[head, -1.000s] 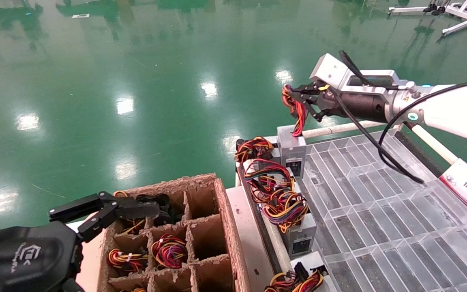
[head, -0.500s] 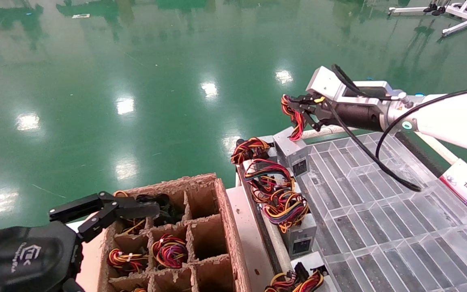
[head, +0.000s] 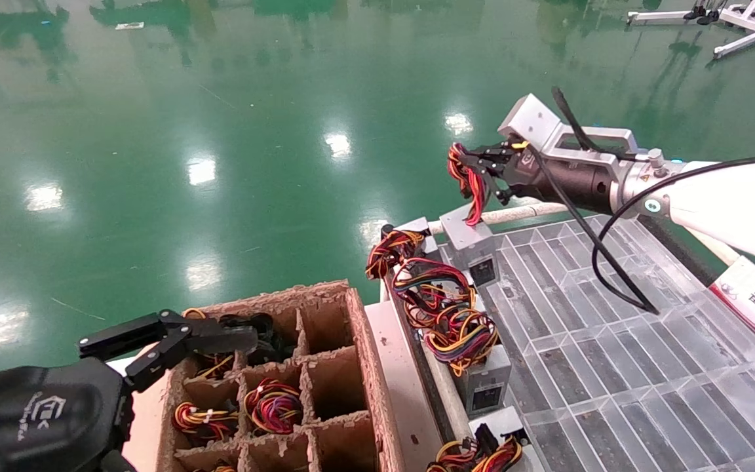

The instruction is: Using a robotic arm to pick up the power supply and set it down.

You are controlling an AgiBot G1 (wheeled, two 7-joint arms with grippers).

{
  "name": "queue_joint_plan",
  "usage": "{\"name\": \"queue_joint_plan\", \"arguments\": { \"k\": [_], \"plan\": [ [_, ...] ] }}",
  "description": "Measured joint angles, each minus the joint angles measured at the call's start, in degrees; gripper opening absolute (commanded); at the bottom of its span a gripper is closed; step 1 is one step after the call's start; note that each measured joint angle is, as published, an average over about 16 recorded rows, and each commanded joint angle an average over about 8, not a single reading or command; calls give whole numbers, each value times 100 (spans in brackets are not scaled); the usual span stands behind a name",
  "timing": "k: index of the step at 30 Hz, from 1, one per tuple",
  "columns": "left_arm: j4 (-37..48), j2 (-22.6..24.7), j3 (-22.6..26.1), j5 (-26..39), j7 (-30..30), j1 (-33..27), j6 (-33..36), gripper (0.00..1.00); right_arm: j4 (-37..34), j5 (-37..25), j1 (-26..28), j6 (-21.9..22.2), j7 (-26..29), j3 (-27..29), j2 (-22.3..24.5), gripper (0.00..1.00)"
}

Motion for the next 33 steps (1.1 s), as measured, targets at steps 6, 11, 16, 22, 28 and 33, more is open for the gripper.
{"name": "queue_joint_plan", "arguments": {
  "k": [6, 11, 16, 22, 28, 33],
  "plan": [
    [0, 0, 0, 0, 0, 0, 0, 100, -17, 148, -103, 12, 58, 103, 27, 0],
    [0, 0, 1, 0, 0, 0, 0, 100, -40, 217, -192, 73, 78, 151, 81, 0],
    [0, 0, 1, -1, 0, 0, 0, 100, -55, 254, -272, 183, 55, 175, 156, 0],
    [1, -1, 1, -2, 1, 0, -1, 100, -64, 272, -353, 319, 2, 186, 235, 61],
    [1, -1, 1, -2, 1, 1, -2, 100, -62, 271, -396, 390, -39, 183, 269, 100],
    [1, -1, 1, -3, 1, 1, -2, 100, -61, 270, -400, 396, -41, 183, 271, 100]
  ]
}}
